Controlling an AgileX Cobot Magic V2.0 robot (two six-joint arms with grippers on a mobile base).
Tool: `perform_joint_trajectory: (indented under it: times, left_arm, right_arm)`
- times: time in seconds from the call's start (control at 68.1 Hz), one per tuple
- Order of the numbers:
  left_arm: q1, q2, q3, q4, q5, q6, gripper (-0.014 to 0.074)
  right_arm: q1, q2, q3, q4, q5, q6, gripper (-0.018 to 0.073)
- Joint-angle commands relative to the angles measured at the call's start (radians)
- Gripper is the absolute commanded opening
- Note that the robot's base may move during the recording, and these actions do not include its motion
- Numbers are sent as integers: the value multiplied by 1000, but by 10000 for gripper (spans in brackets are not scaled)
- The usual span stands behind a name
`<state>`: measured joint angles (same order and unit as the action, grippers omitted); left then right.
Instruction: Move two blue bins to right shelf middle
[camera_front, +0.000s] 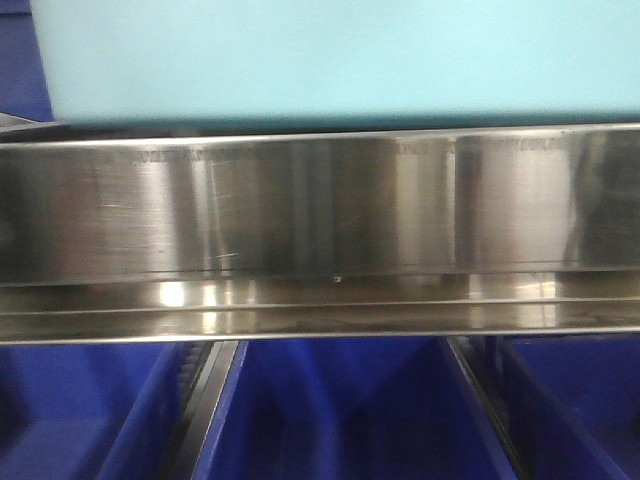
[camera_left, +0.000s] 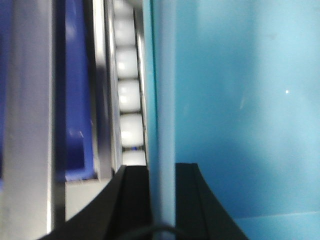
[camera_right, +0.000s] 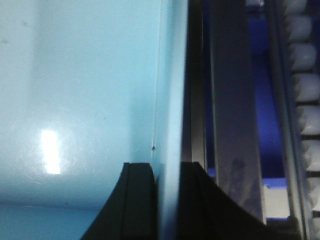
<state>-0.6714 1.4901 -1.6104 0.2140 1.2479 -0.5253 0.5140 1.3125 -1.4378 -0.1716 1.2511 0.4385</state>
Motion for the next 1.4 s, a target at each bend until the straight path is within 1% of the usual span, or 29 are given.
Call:
perform_joint_trajectory:
  times: [0.0, 0.088, 0.132, 0.191, 0.235, 0.294, 0.47, 0.602, 0.852, 0.984, 1.175, 1.263, 1.38]
  left_arm:
    - [-32, -32, -41, 121, -27, 2, -111]
    - [-56, -32, -61, 162, -27, -1, -111]
    - [-63, -32, -71, 169, -27, -1, -111]
    - [-63, -32, -93, 171, -27, -1, -111]
    - [-63, -32, -111, 176, -27, -1, -111]
    - [-63, -32, -142, 197, -27, -1, -111]
    - [-63, -34, -206, 219, -27, -1, -111]
    - [-63, -39, -227, 235, -27, -1, -111]
    - [-60, -39, -230, 315, -27, -3, -111]
    - [-60, -39, -230, 315, -27, -5, -111]
    - [-60, -39, -230, 324, -42, -56, -111]
    - [-60, -39, -230, 324, -49, -64, -111]
    - [-60, -39, -230, 322, -70, -110, -111]
  right_arm:
    - [-5, -25, -55, -94, -30, -6, -166]
    - [-5, -25, -90, -109, -30, -11, -166]
    - [-5, -25, -105, -118, -34, -13, -166]
    - [-5, -25, -125, -127, -56, -15, -166]
    - [-5, -25, -135, -128, -71, -36, -166]
    - [-3, -25, -145, -129, -108, -59, -166]
    - [-1, -25, -175, -136, -173, -62, -166]
    - [-1, -25, -188, -140, -216, -63, -166]
    - [-1, -25, -198, -147, -285, -63, -166]
    - [-1, -25, -198, -147, -295, -63, -166]
    - [-1, -25, -198, -147, -293, -63, -166]
    - [-1, -25, -198, -147, -293, -63, -166]
    - [-1, -25, -198, -147, -293, -63, -166]
